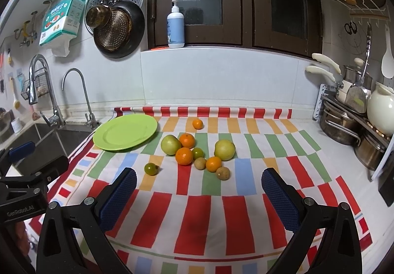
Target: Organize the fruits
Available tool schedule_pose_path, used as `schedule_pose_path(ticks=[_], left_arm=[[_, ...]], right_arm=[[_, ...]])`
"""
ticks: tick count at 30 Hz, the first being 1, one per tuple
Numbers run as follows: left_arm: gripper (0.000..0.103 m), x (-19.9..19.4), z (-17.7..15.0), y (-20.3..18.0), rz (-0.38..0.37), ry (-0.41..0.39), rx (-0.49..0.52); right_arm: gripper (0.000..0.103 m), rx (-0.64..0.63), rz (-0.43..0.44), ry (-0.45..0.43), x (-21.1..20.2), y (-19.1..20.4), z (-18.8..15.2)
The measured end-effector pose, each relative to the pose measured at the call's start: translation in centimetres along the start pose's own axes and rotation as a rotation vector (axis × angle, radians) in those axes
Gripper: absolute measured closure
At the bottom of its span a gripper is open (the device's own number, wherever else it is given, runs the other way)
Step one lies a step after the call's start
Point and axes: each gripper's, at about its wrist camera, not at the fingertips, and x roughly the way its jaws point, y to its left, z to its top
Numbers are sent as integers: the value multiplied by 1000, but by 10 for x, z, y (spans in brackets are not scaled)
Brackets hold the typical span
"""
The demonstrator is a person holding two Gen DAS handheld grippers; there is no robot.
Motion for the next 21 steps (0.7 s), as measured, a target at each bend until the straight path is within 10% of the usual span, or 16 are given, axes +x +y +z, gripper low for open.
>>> schedule_pose_path(ticks=[21], left_arm=[[0,1,0,-1,-6,1,-4]], right_arm=[[1,-4,0,-2,0,3,0]])
